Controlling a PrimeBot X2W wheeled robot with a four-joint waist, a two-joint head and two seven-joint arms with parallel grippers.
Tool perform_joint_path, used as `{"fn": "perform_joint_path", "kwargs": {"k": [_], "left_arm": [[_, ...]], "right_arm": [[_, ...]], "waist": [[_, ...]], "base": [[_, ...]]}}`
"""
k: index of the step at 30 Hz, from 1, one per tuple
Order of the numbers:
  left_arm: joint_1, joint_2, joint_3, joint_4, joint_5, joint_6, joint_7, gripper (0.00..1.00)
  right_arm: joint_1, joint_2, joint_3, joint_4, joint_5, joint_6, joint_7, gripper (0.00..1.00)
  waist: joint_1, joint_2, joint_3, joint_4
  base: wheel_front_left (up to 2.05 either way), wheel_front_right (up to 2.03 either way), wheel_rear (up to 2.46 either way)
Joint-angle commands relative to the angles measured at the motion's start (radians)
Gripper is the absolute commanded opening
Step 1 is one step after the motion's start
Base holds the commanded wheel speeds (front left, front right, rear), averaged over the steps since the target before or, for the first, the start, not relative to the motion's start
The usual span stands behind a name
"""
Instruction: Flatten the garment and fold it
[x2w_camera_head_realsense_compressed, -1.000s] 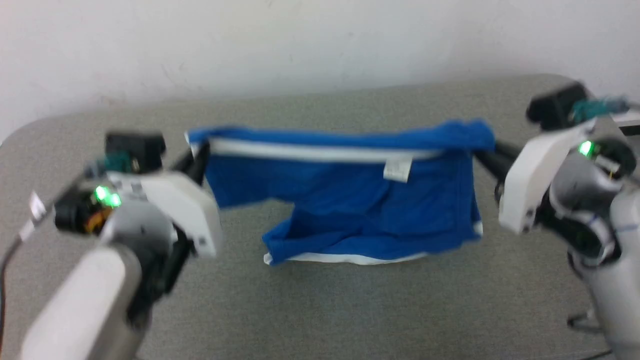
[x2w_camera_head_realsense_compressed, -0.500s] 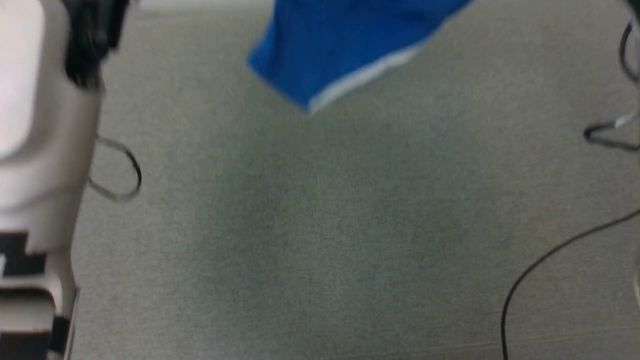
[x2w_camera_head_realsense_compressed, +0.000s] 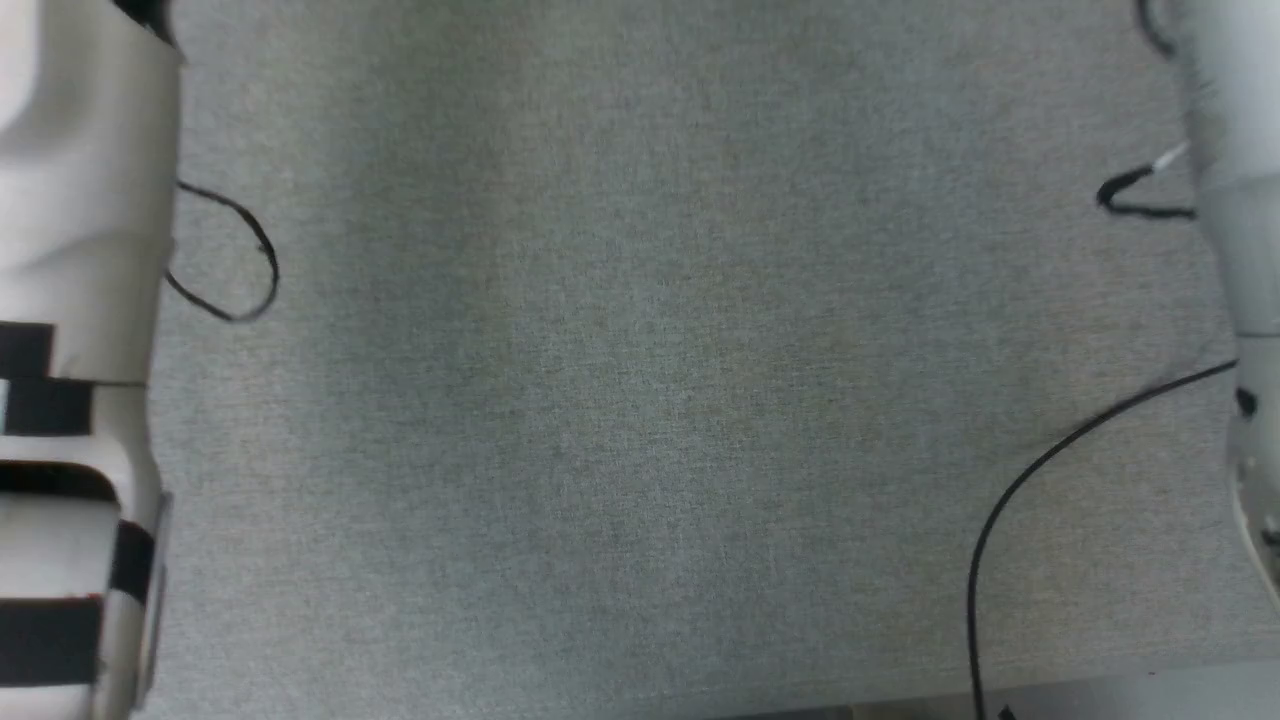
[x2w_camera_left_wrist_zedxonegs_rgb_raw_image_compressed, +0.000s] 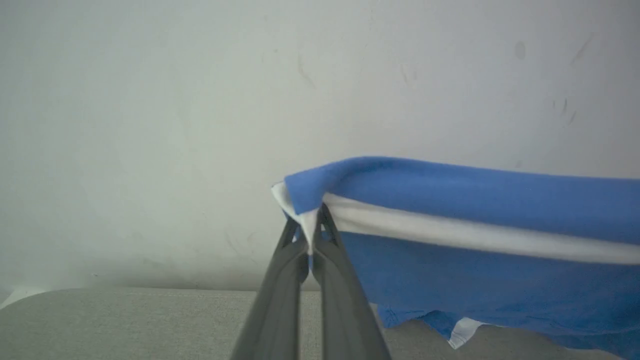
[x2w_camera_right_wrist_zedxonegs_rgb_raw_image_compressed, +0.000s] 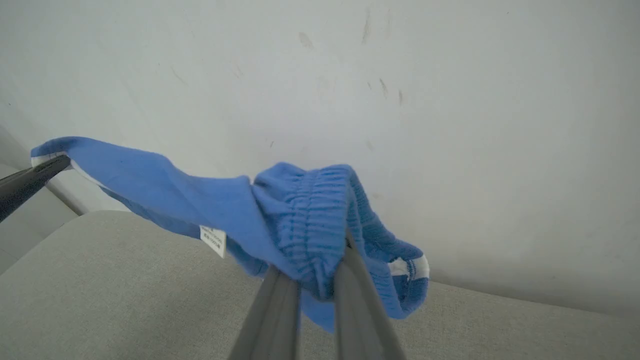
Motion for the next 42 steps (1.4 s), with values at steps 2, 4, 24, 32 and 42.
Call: {"fn": "perform_joint_path", "kwargs": {"k": [2,4,24,32,42], "left_arm": [[0.033,-0.014,0.008,0.048,-0.012,0.001,-0.034,0.0],[0.065,-0.026,0.015,0.087,-0.028,-0.004,-0.065,0.0],[0.93,0.012,0.037,-0.145,-0.13,0.008,-0.222,0.0],[1.338,0.103,0.051,-0.571,-0.14,0.159,-0.073,0.0],[1.719,0.166,0.049,-0.939,-0.145,0.326,0.086,0.0]], "right_arm": [[0.013,0.002,0.037,0.04,0.004,-0.002,-0.035,0.0],[0.04,0.005,0.079,0.071,0.013,-0.002,-0.055,0.0],[0.751,-0.123,0.361,-0.142,0.165,-0.002,-0.21,0.0],[1.052,-0.159,0.3,-0.366,0.099,-0.002,-0.123,0.0],[1.486,-0.099,0.104,-0.691,-0.086,-0.002,0.064,0.0]], "waist": [[-0.0004,0.0,0.046,0.001],[-0.0004,0.0,0.038,0.003],[-0.0004,0.0,-0.391,0.028],[-0.0004,0.0,-0.478,0.03],[-0.0004,0.0,-0.524,0.048]], "base": [[0.0,0.0,0.0],[0.0,0.0,0.0],[0.0,0.0,0.0],[0.0,0.0,0.0],[0.0,0.0,0.0]]}}
